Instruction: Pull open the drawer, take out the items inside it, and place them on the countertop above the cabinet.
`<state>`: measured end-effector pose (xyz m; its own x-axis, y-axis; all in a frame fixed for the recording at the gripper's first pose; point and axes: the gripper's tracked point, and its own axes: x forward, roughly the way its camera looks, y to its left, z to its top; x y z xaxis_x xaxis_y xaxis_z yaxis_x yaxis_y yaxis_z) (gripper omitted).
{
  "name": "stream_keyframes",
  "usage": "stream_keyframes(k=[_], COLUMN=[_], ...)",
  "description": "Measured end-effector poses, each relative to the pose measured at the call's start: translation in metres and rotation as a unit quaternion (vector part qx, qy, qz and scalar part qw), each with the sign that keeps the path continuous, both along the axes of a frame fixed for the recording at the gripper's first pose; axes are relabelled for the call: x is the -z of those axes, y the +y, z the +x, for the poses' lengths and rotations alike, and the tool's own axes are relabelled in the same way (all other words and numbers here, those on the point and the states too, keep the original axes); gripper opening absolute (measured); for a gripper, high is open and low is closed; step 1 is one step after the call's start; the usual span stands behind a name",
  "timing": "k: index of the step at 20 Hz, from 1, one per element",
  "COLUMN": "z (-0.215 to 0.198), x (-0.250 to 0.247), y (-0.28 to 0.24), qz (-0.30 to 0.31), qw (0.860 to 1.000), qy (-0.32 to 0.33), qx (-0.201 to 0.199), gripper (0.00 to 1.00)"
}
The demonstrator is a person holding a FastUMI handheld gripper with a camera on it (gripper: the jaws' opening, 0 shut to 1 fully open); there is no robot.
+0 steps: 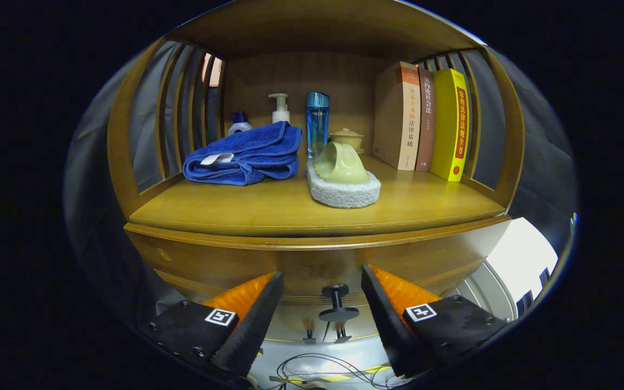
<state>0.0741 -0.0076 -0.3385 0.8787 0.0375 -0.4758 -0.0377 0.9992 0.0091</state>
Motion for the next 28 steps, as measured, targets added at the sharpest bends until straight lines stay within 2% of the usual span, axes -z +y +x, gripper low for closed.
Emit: stream_keyframes(k=[3, 9, 13, 20, 28], z=[0.000, -0.019, -0.041, -0.049, -0.057], x=[0.001, -0.040, -0.084, -0.184, -0.275], y=[-0.001, 0.000, -0.018, -0.027, -0.033], qz=[-0.001, 0.003, 0.008, -0.002, 0.001], qw=[1.000, 1.000, 0.999, 0.996, 0.987], qy=[0.003, -0.013, -0.034, -0.089, -0.161], qx=[0.000, 0.012, 0.034, 0.014, 0.019], gripper=[0.98, 0.98, 0.98, 0.97, 0.97])
